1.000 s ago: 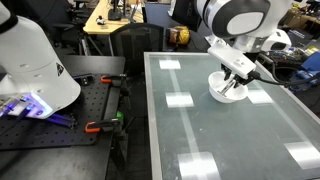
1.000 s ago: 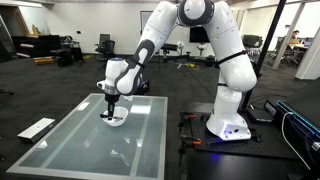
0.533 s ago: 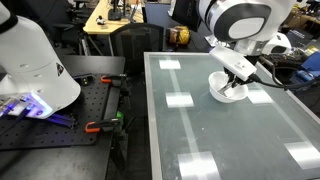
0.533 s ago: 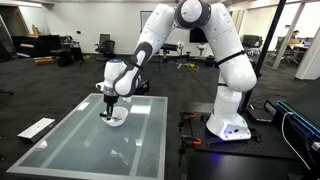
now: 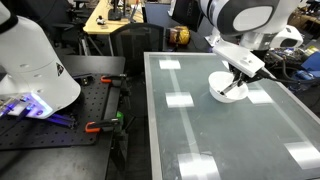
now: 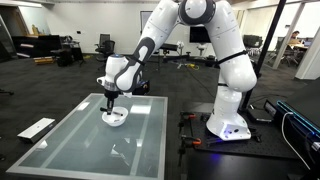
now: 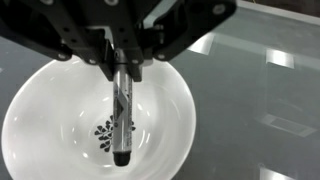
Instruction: Take the pen out of the bowl and put it on the table
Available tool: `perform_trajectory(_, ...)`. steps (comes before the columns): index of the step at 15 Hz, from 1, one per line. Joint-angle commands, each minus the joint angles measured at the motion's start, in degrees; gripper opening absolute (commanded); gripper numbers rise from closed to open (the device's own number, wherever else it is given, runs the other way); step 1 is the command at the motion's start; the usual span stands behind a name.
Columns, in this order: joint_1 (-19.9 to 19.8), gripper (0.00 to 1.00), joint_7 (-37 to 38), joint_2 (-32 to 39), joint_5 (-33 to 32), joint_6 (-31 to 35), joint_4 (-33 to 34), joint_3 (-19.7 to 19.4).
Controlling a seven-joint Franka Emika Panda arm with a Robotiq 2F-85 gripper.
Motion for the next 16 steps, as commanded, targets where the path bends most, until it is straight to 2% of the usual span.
perform_trajectory(1, 0.4, 0.05, 1.3, -8.1, -0.4, 1.1, -6.5, -0.4)
perform_trajectory(5, -1.0, 0.05, -2.1, -14.2, 2.6, -0.8, -9.8, 2.7)
perform_trajectory(9, -0.2, 0.05, -5.0, -18.9, 6.8, -2.8, -11.3, 5.4)
perform_trajectory(10, -2.0, 0.05, -7.6, -19.6, 9.0, -4.0, -11.2, 8.4)
perform_trajectory(12, -1.8, 0.05, -11.5, -20.9, 12.6, -7.2, -10.5, 10.6)
perform_trajectory(13, 0.9, 0.05, -13.4, -21.3, 14.6, -8.5, -10.1, 8.9)
perform_trajectory(14, 1.9, 0.05, -14.4, -21.7, 15.3, -10.0, -9.6, 8.6)
perform_trajectory(16, 4.5, 0.05, -14.7, -21.8, 14.0, -12.2, -8.7, 7.1)
